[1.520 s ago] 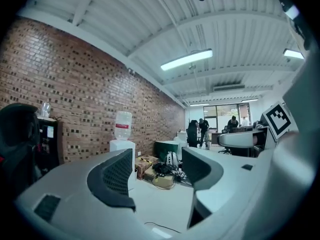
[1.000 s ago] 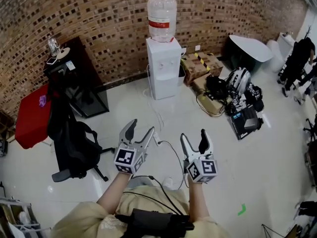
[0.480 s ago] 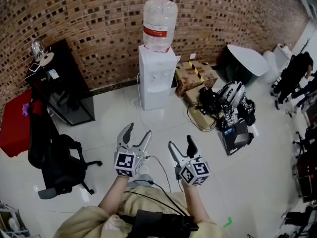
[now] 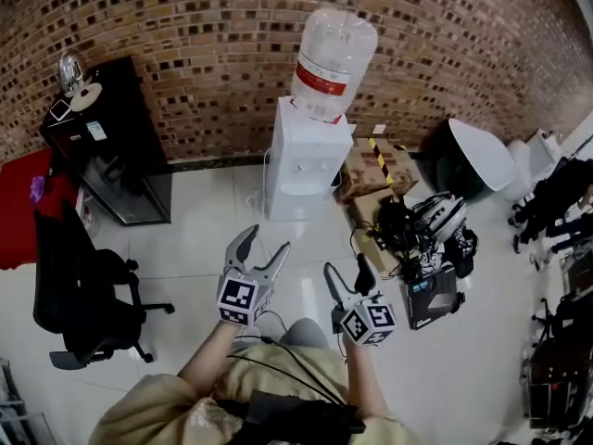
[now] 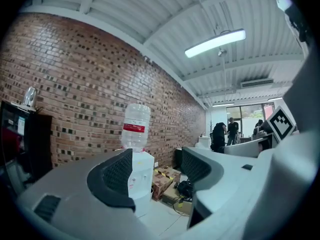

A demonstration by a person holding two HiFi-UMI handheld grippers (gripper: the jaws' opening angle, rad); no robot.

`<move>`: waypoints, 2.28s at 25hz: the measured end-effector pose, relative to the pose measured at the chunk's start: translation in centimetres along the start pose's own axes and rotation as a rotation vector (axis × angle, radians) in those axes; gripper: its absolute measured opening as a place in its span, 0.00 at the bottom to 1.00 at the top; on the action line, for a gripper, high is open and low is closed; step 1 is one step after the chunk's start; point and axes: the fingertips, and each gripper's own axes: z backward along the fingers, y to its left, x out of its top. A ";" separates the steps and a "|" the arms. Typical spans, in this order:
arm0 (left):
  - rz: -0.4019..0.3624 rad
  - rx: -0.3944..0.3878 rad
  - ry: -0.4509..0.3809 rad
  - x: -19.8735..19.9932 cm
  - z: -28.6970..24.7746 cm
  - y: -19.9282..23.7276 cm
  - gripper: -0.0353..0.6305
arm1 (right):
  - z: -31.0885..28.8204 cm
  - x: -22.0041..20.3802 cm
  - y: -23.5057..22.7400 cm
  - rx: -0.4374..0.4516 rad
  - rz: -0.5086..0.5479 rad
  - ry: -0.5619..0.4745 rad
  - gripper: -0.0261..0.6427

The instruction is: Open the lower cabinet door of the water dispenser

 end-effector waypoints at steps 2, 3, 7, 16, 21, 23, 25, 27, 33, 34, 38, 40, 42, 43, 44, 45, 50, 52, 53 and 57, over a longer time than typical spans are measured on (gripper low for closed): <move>-0.002 0.011 0.017 -0.5 -1.7 0.4 0.49 | -2.1 0.4 -1.8 0.020 -0.002 0.005 0.65; -0.006 0.022 0.022 -0.7 -2.8 0.8 0.49 | -3.2 0.6 -2.9 0.031 -0.005 0.006 0.65; 0.001 0.102 0.029 -1.5 -8.2 2.0 0.49 | -7.9 1.6 -8.3 0.092 0.025 0.028 0.65; 0.087 0.311 0.151 -9.5 -20.9 4.2 0.49 | -17.1 -4.5 -17.0 0.380 0.096 0.172 0.65; 0.084 0.304 0.171 -16.0 -24.8 4.7 0.49 | -21.1 -12.2 -21.3 0.424 0.075 0.228 0.65; 0.081 0.289 0.176 -19.2 -26.1 5.3 0.49 | -23.0 -15.7 -23.4 0.414 0.088 0.233 0.65; 0.076 0.275 0.178 -23.0 -27.3 6.0 0.49 | -25.0 -19.7 -26.0 0.396 0.102 0.238 0.65; 0.067 0.266 0.178 -27.2 -28.4 6.9 0.49 | -27.0 -24.2 -28.6 0.379 0.115 0.239 0.65; 0.011 0.251 0.211 -40.8 -31.6 10.6 0.47 | -33.4 -38.4 -36.5 0.326 0.169 0.233 0.65; 0.008 0.256 0.204 -43.0 -31.9 11.3 0.47 | -34.2 -40.6 -37.5 0.319 0.173 0.233 0.65; 0.005 0.278 0.164 -50.6 -32.8 13.3 0.47 | -37.3 -48.4 -41.0 0.322 0.190 0.229 0.65; 0.007 0.281 0.130 -52.8 -33.4 13.7 0.47 | -38.7 -51.1 -42.7 0.328 0.198 0.223 0.65; 0.002 0.286 0.101 -54.7 -34.0 14.1 0.47 | -40.2 -52.9 -44.4 0.332 0.200 0.214 0.65; -0.003 0.289 0.094 -55.6 -34.3 14.2 0.47 | -40.9 -53.6 -45.1 0.335 0.204 0.212 0.65; -0.007 0.292 0.090 -56.3 -34.5 14.2 0.47 | -41.6 -54.2 -45.9 0.340 0.212 0.212 0.65; -0.010 0.295 0.086 -56.9 -34.6 14.2 0.47 | -42.2 -54.6 -46.6 0.347 0.220 0.213 0.65; -0.009 0.299 0.068 -57.7 -34.5 14.2 0.47 | -44.4 -54.3 -49.2 0.362 0.201 0.207 0.65; -0.008 0.309 0.056 -57.4 -34.4 14.2 0.47 | -45.3 -53.6 -50.0 0.380 0.209 0.202 0.65; -0.007 0.316 0.053 -57.2 -34.4 14.2 0.47 | -45.9 -53.2 -50.4 0.394 0.222 0.202 0.65; -0.019 0.325 0.054 -56.8 -34.1 14.3 0.47 | -49.1 -51.4 -51.8 0.472 0.273 0.223 0.65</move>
